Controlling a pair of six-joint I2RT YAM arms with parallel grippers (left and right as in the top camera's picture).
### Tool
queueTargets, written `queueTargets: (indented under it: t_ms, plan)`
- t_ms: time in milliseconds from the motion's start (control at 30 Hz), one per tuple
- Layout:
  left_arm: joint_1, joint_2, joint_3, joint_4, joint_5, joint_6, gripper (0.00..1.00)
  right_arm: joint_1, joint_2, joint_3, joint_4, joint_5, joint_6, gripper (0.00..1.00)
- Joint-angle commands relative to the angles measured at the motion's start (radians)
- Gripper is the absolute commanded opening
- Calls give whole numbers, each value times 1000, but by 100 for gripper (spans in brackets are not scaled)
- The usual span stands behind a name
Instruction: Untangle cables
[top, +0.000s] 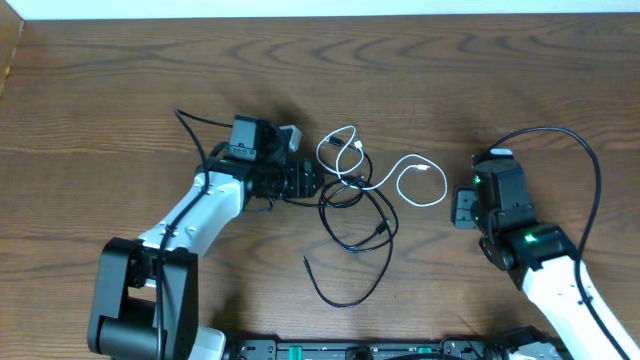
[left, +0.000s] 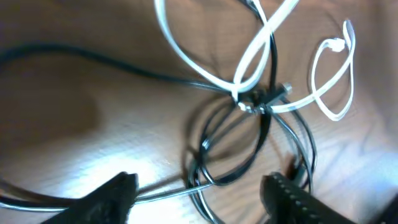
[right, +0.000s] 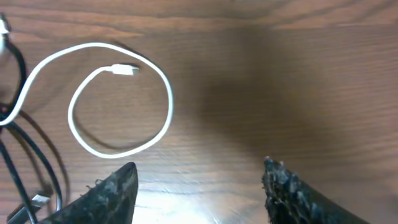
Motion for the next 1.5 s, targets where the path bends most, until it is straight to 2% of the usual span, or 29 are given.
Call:
queueTargets:
  t_ms: [0,67,167,233,300,333,433,600,733,967,1333,1467]
  plan:
    - [-49,-4,-3,-17,38,24,57,-2,59,17,60,-138,-16,49]
    - [-77,2,-17,-17,11,5,52,-2,98,18,122,-223,-57,41]
    - [-123,8,-32,-16,-129,-111,49,-2,171,17,242,-398,-123,33]
    - [-156,8,-39,-8,-217,-183,48,-2,220,18,315,-505,-160,33]
    - [-180,8,-39,5,-245,-210,48,-2,266,17,367,-571,-166,34]
    - [-200,8,-39,19,-245,-210,45,-2,299,17,395,-597,-166,34]
    - [-230,8,-40,25,-293,-265,41,-2,360,17,424,-618,-166,34]
    - [-275,8,-42,50,-403,-378,40,9,447,17,445,-624,-202,31]
    - [-300,8,-42,82,-417,-393,35,9,459,17,462,-636,-207,29]
    - [-332,10,-61,82,-570,-505,31,9,459,18,490,-719,-207,28]
    - [-335,20,-63,110,-591,-509,31,9,459,18,497,-722,-206,31]
    - [-335,34,-63,123,-586,-571,31,9,459,18,497,-722,-207,32]
